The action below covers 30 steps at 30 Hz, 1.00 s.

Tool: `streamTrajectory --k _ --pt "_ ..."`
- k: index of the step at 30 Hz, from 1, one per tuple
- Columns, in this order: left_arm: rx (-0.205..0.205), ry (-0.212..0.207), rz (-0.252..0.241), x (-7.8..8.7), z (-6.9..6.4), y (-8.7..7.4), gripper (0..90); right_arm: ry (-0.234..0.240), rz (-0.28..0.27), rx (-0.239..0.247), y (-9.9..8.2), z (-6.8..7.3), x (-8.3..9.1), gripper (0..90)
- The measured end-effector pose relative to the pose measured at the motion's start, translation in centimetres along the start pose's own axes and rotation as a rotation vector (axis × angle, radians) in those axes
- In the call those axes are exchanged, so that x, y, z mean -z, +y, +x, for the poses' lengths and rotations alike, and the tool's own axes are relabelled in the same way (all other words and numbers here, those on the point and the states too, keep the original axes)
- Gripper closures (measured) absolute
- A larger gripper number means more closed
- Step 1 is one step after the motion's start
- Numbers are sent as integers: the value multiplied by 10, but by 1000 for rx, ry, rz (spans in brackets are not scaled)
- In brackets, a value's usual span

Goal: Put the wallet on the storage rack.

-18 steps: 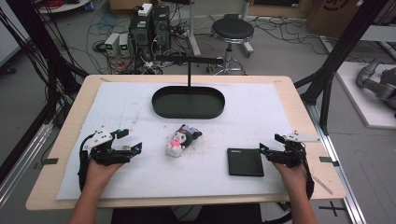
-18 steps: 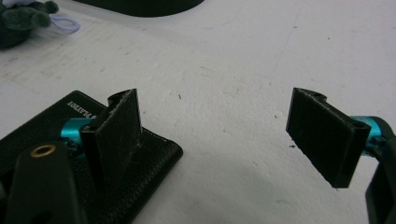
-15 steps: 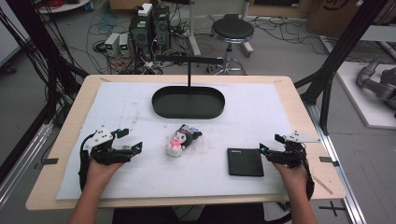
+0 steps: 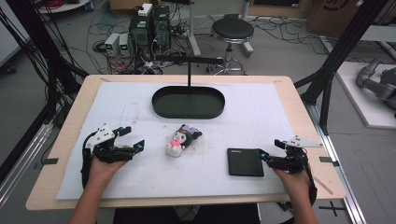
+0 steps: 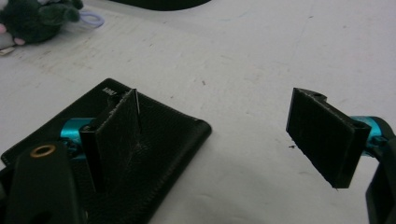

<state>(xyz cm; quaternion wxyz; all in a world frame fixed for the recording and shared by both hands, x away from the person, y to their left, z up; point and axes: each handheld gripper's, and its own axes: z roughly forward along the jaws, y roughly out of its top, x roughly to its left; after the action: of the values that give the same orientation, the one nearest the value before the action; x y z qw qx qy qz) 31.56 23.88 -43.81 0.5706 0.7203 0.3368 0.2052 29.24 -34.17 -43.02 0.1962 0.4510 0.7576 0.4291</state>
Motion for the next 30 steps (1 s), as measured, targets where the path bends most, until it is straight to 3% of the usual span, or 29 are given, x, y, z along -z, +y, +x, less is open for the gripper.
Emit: streamTrajectory --k 9,17,24,27,30 --pt "3 9 2 2 2 0 167 33 69 -38 -7 8 -6 185" --pt "-2 15 2 3 3 0 168 61 123 -37 -16 13 -7 189" --pt "-23 2 14 0 1 -1 168 140 174 -41 -15 18 -16 349" --pt "-22 2 16 0 1 -1 168 146 169 -72 -17 16 -16 408" --pt "-24 5 21 0 0 -1 168 166 150 -147 -20 8 -14 521"
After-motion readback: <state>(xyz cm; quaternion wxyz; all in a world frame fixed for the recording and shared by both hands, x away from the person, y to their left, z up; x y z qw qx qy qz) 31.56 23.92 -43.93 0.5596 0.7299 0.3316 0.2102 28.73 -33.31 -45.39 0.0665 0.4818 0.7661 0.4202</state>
